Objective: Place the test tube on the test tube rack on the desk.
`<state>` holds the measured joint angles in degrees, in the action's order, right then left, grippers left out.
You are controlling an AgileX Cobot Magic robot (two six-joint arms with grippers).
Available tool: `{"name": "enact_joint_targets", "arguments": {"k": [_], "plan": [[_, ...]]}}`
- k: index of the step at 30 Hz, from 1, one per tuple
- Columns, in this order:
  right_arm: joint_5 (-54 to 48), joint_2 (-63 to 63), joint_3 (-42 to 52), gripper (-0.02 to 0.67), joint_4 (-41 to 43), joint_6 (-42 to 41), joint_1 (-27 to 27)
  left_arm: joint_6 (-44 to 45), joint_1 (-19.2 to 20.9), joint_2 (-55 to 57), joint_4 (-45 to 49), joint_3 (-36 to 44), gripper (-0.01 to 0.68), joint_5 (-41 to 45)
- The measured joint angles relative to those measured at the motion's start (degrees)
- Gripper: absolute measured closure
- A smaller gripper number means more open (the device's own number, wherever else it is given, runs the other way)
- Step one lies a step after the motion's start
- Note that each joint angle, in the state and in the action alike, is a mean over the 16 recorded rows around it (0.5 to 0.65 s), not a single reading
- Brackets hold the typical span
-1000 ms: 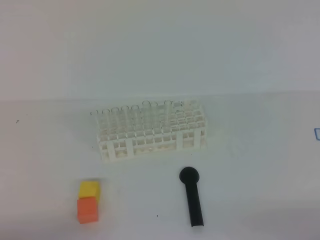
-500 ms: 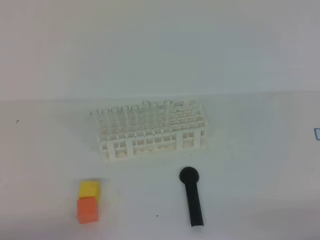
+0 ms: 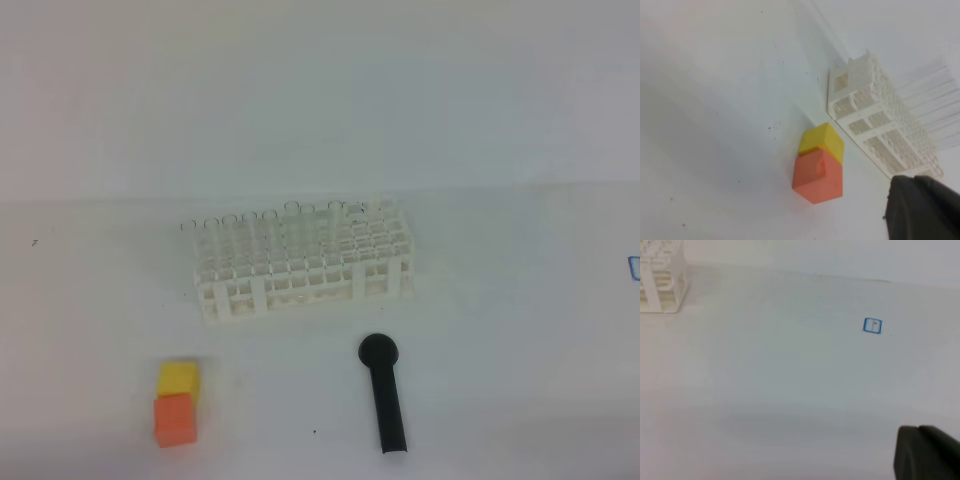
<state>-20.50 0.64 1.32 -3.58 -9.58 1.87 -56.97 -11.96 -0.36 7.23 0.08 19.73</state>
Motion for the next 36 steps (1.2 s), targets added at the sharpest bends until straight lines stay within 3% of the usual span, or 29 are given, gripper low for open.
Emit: {"name": "enact_joint_targets", "arguments": {"k": [8, 13, 28, 36], "plan": [[0.0, 0.0, 0.0, 0.65, 0.0, 0.02, 0.0, 0.19, 0.0, 0.0, 0.07, 0.0, 0.674, 0.0], [0.0, 0.0, 0.0, 0.65, 0.02, 0.04, 0.0, 5.22, 0.0, 0.0, 0.45, 0.0, 0.674, -0.01], [0.0, 0.0, 0.0, 0.65, 0.09, 0.14, 0.0, 49.66, 0.0, 0.0, -2.88, 0.0, 0.674, -0.18], [0.0, 0.0, 0.0, 0.65, 0.09, 0.15, 0.0, 58.2, 0.09, 0.0, -4.0, 0.0, 0.674, -0.21]]}}
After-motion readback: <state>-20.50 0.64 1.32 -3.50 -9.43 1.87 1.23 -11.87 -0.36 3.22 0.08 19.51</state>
